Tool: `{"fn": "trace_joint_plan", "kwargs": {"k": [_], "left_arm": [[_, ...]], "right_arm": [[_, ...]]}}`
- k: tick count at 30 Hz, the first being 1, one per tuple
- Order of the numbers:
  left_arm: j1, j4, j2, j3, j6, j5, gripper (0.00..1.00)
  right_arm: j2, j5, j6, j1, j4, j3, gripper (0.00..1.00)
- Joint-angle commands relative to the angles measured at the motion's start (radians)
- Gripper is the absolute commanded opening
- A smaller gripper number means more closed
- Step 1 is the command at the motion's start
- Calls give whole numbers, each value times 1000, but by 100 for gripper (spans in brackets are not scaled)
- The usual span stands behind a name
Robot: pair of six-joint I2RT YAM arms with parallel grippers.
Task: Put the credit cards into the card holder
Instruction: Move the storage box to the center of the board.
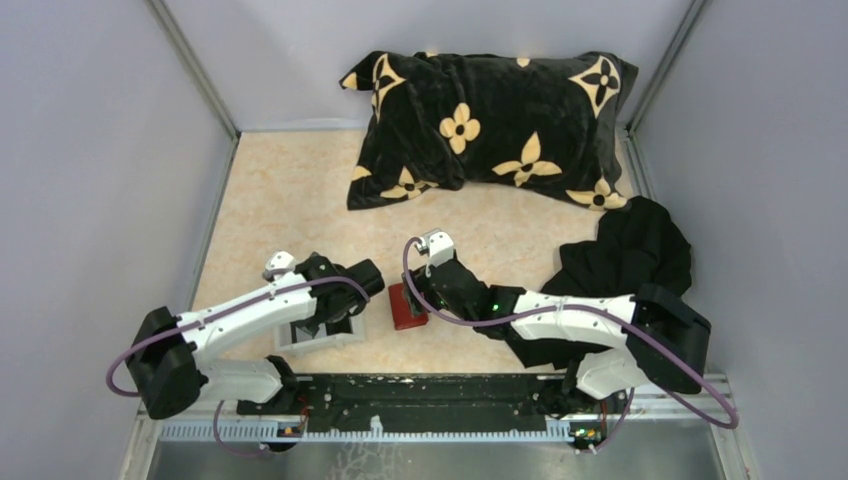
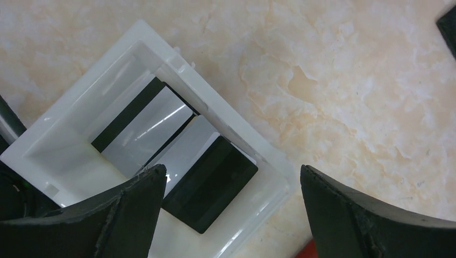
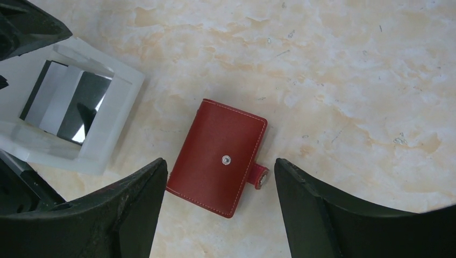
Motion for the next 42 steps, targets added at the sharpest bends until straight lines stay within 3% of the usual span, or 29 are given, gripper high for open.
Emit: {"fn": "trace_joint_plan", "kwargs": {"k": [1, 10, 18, 23, 31, 42], "left_arm": [[57, -29, 36, 20, -211, -121, 99], [220, 238, 58, 6, 38, -70, 99], [236, 347, 57, -102, 97, 23, 98], [236, 415, 39, -165, 145, 66, 88], [241, 485, 35, -157, 250, 66, 58], [254, 649, 217, 0, 578, 79, 41]], "right_arm": [[21, -23, -25, 7, 56, 62, 73], [33, -27, -39, 7, 60, 59, 74], [36, -39, -31, 7, 68, 48, 73], [39, -50, -11, 7, 90, 39, 73], [51, -48, -2, 7, 97, 43, 73], [66, -31, 24, 7, 124, 21, 73]]}}
